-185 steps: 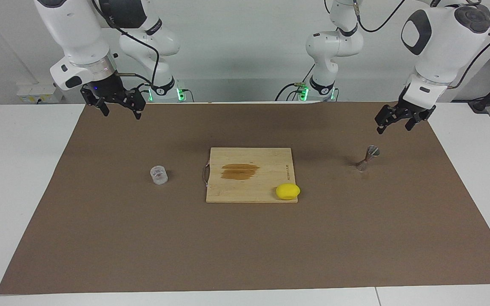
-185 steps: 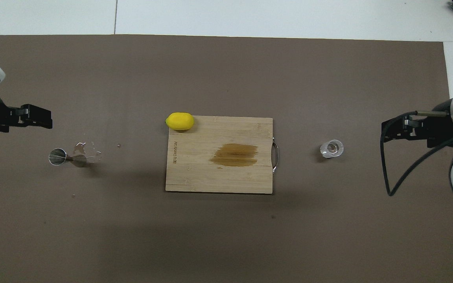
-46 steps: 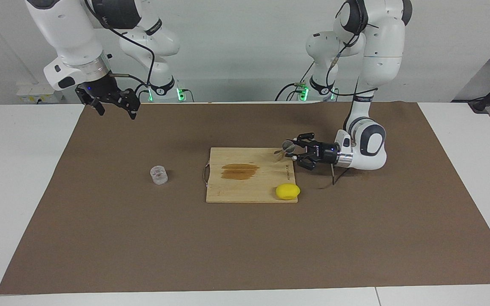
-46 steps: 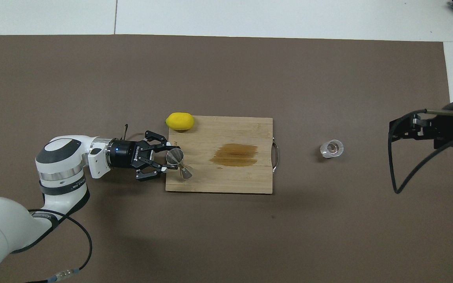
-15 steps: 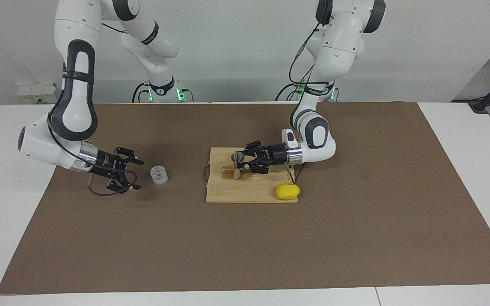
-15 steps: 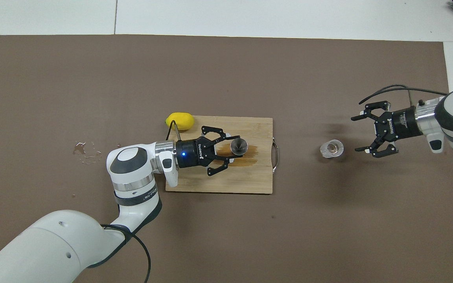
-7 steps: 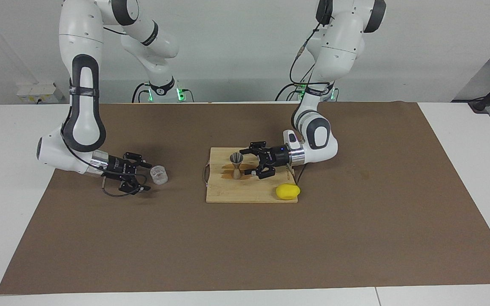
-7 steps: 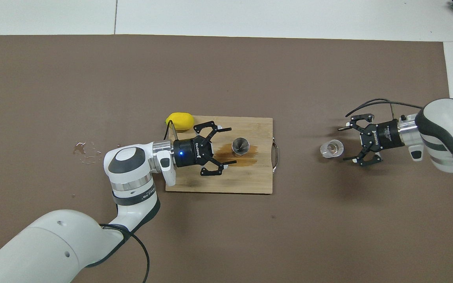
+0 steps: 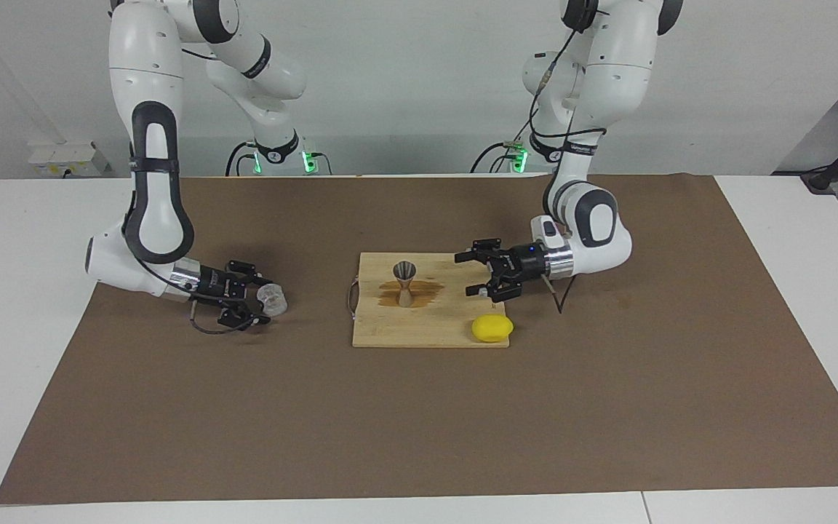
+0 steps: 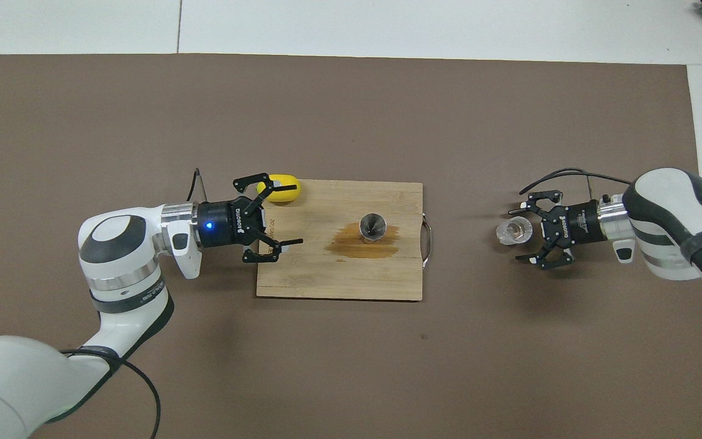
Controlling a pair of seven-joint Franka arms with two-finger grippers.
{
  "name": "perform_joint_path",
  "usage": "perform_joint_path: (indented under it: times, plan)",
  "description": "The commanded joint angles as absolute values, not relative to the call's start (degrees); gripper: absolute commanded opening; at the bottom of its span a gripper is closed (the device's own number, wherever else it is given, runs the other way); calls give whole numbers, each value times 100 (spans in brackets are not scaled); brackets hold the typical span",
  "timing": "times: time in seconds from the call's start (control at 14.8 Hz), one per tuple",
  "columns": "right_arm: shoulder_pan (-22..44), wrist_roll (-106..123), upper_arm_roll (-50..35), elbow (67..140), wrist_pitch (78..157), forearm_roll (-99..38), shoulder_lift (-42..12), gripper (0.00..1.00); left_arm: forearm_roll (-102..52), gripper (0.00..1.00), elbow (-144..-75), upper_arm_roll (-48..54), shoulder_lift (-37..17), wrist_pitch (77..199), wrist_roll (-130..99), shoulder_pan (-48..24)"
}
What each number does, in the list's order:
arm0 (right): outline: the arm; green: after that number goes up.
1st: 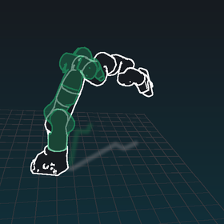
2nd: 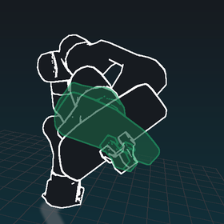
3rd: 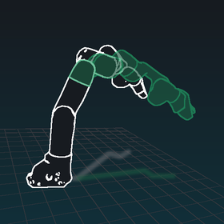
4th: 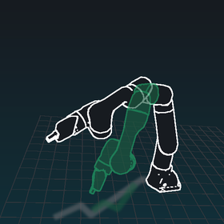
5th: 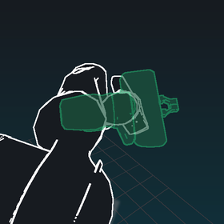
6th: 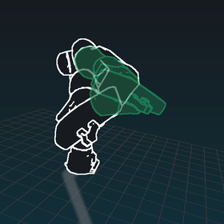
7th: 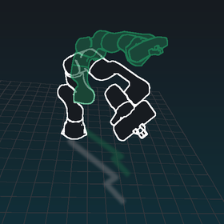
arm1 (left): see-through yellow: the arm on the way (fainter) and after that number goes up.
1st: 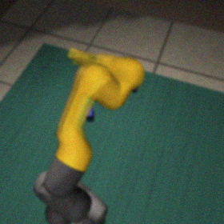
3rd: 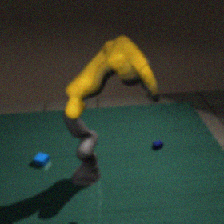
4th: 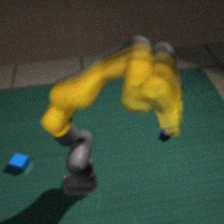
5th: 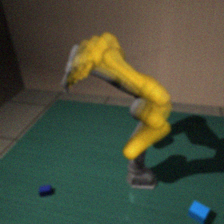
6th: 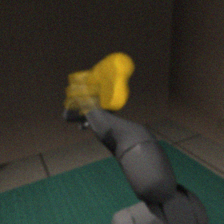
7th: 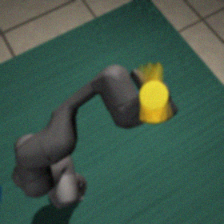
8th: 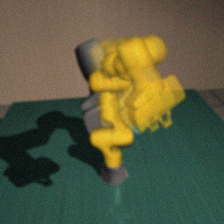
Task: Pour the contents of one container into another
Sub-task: 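Withdraw the left gripper while the right gripper grasps the clear glass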
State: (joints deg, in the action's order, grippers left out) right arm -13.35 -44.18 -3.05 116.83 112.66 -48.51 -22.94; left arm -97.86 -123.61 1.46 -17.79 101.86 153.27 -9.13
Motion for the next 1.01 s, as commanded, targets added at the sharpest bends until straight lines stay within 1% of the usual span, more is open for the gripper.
perform_joint_path:
  times: [0.0,0.14,0.2,0.27,0.34,0.47,0.54,0.61,0.88,0.95]
  plan:
    - [-1310,-4254,-325,11892,11399,-5062,-2109,98,-9046,100,-12595,167,-1503,9845,15082,-415]
    - [-1318,-4254,-325,11865,11373,-5063,-2109,87,-8555,100,-12560,158,-1486,9573,15038,-99]
    - [-1310,-4254,-334,11857,11338,-5063,-2109,74,-8230,100,-12516,150,-1485,9371,14916,69]
    - [-1318,-4254,-334,11830,11303,-5063,-2109,46,-7809,100,-12411,149,-1485,9221,14758,279]
    - [-1318,-4254,-343,11804,11303,-5063,-2109,28,-7361,100,-12306,149,-1485,9098,14713,525]
    - [-1310,-4315,-360,11769,11303,-5063,-2031,10,-6587,100,-12069,149,-1512,8642,14669,947]
    - [-1301,-4359,-369,11725,11294,-5063,-1987,3,-6270,100,-11919,149,-1538,8431,14652,1115]
    - [-1205,-4403,-369,11725,11303,-5063,-1899,1,-5901,100,-11761,141,-1564,8290,14625,1308]
    - [-678,-5183,-360,11716,11434,-5071,-1451,0,-4398,100,-11225,105,-1600,8069,14607,1801]
    - [-520,-5438,-360,11716,11591,-5071,-1372,0,-4064,100,-11076,97,-1643,7973,14607,1863]
